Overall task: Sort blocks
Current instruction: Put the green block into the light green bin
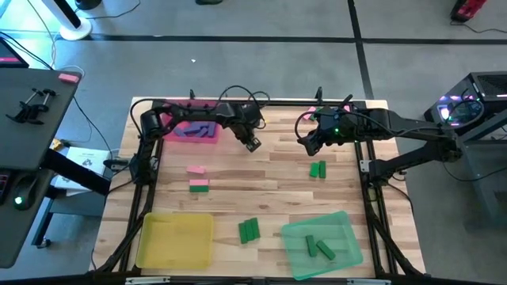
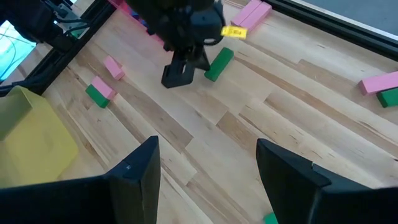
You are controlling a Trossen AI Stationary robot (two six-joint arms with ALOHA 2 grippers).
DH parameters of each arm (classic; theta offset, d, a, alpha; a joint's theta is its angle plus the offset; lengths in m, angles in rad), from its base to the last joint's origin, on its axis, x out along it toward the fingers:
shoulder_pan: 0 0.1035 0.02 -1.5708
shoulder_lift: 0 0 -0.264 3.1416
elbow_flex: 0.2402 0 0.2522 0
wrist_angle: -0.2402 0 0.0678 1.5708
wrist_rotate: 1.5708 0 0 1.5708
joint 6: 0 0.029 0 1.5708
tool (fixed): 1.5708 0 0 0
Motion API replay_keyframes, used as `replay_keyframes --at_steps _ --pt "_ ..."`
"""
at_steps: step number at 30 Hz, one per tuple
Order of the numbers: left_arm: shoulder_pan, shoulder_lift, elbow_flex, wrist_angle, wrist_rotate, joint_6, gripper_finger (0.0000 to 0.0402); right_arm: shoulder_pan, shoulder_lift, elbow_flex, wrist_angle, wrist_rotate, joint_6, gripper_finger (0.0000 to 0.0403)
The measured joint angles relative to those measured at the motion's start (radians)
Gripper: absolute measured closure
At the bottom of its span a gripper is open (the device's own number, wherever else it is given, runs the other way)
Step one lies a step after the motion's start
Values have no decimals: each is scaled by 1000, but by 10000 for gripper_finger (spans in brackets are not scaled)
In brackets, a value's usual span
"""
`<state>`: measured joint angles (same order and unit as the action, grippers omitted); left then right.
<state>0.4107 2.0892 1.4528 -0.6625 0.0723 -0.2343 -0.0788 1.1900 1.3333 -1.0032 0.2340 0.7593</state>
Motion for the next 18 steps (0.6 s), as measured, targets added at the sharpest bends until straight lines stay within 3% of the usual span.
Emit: replay_keyframes --at_steps 6,8,12,18 --pt "-89 9 -20 24 47 12 402 0 0 0 0 -1 -13 202" --pt "-121 7 -14 65 108 0 401 0 0 0 0 -2 -20 202" --pt "-186 4 28 -2 120 -22 401 0 0 0 0 -5 -51 202" --pt "-206 -65 43 32 -5 -23 401 0 0 0 8 -8 -112 202"
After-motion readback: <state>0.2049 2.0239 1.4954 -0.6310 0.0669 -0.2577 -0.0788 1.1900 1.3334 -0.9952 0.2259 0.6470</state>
